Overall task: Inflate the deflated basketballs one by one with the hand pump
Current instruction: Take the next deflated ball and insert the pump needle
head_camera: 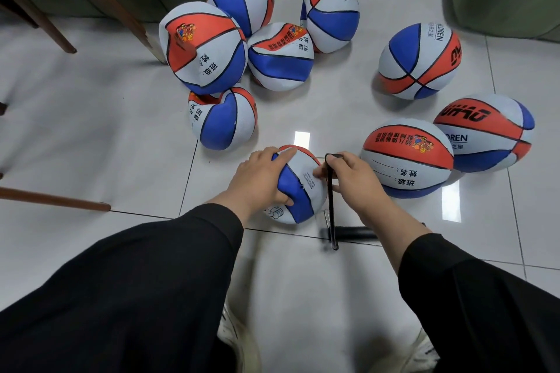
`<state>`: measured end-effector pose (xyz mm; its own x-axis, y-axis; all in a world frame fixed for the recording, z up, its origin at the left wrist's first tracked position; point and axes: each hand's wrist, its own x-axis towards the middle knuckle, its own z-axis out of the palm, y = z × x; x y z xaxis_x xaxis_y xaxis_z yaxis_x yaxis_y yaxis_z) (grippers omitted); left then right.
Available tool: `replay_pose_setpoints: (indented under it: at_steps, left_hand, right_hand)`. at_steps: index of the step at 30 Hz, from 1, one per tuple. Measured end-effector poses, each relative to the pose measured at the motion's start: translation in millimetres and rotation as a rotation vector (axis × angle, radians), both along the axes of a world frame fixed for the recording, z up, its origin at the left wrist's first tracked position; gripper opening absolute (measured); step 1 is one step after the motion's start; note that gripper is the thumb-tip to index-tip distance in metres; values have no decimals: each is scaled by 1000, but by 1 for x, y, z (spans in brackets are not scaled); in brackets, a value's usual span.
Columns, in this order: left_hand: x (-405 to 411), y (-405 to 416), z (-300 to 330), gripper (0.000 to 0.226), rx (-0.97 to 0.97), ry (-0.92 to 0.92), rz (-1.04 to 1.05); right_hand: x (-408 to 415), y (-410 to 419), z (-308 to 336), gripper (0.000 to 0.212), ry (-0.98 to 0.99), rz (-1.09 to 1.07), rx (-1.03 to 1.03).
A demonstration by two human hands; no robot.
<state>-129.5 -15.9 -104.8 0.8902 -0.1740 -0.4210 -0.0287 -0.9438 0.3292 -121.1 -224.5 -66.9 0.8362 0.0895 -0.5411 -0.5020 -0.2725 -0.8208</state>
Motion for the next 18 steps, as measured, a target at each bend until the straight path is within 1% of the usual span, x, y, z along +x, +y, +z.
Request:
replay_pose_setpoints:
  at_steps: [3, 6, 10, 14, 18]
  left_hand:
    - [0, -2, 3, 110, -1, -37, 46]
    - [0, -4, 8, 107, 44, -46, 80]
    - [0, 0, 11, 107, 45, -9, 167]
    - [1, -2, 10, 107, 33, 14, 175]
    - [3, -2, 8, 109, 10, 14, 198]
  right_hand:
    - [2, 0, 3, 25, -66, -1, -13]
    - [2, 0, 3, 22, -130, 40, -66]
    - [0, 2, 0, 20, -128, 117, -127]
    - [-4, 3, -3, 23, -139, 221, -221]
    - [-4, 3, -6, 23, -146, 268, -257]
